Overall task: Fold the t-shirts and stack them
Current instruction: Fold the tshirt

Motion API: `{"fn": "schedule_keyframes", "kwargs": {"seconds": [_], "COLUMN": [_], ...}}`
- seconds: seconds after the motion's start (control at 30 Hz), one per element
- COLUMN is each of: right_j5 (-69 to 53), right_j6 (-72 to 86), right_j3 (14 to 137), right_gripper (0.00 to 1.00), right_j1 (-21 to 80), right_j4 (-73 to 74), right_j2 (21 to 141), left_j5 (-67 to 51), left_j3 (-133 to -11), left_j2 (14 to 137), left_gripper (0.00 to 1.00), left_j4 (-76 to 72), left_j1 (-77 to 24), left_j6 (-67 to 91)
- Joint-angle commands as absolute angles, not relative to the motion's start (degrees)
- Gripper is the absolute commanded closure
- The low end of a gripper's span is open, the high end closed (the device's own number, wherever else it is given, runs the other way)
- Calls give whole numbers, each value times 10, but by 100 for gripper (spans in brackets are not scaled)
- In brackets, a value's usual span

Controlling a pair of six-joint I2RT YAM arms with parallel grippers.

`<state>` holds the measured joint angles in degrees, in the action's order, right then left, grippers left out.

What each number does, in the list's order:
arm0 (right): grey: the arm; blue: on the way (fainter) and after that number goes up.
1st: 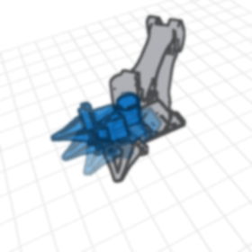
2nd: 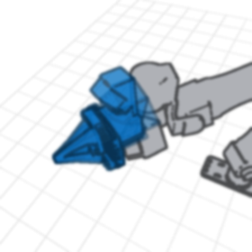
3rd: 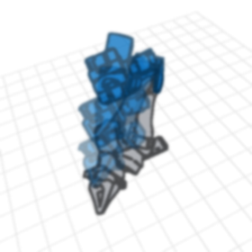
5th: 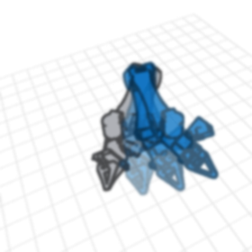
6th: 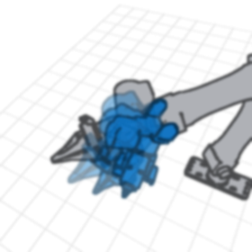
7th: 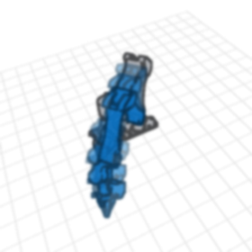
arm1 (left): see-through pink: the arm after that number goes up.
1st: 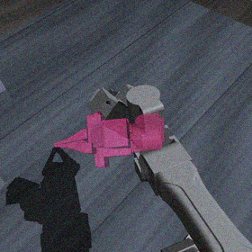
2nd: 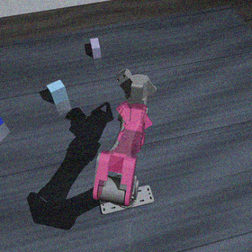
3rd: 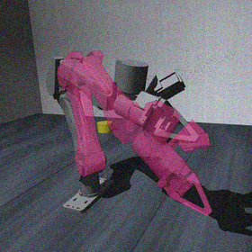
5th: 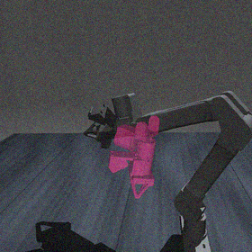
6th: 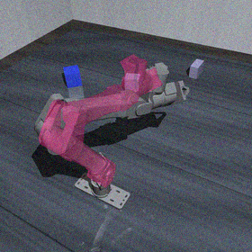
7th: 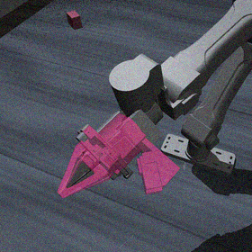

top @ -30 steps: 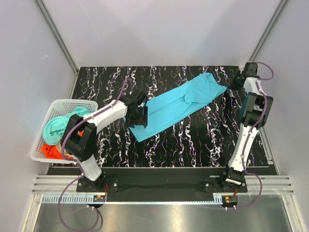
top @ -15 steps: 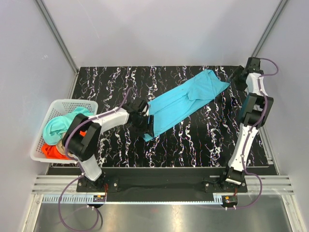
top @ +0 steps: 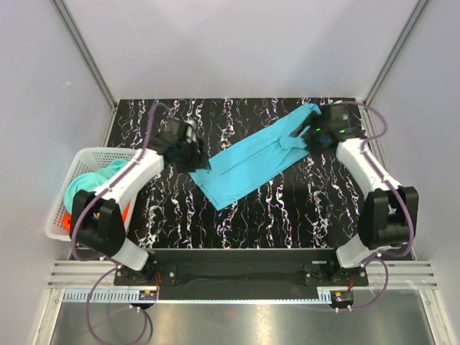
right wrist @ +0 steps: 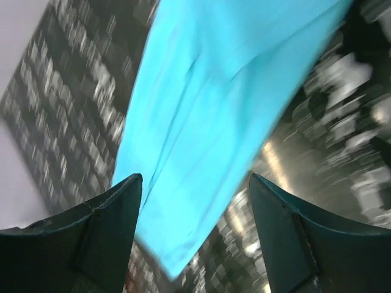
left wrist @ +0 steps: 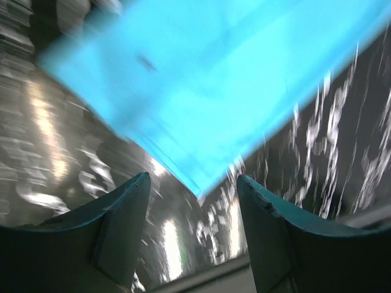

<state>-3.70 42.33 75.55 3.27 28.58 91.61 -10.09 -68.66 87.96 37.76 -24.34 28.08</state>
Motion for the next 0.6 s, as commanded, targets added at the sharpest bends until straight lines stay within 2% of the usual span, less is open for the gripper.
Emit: {"fn": "schedule_keyframes", "kwargs": {"seconds": [0.0,0.13,0.2,0.27,0.43,0.53,0.57], "right_j5": [-33,-50,-33,-5,37,67,74], "right_j6": [540,627,670,709,776,810,829], "right_j3": [687,635,633,653,725,786,805], "right_gripper": [22,22,26,29,46,45,48], "right_j1": [141,228,273,343,421,447,454], "right_j4": [219,179,162,175,224,313,344], "right_j2": [882,889,907,947,1043,1089,1101], "left_j5": [-87,-134,-126,-113,-125,-125,-126], "left_j3": [-710,-722,-728,-729,-708,-703,-700], "left_j2": [862,843,834,839,845,839,832], "left_gripper": [36,36,36,36,36,36,36], "left_j4": [366,337,337,342,335,335,331], "left_j1": [-151,-115,-113,-113,-107,-105,-105], "left_j6": [286,283,272,273,277,279,281]}}
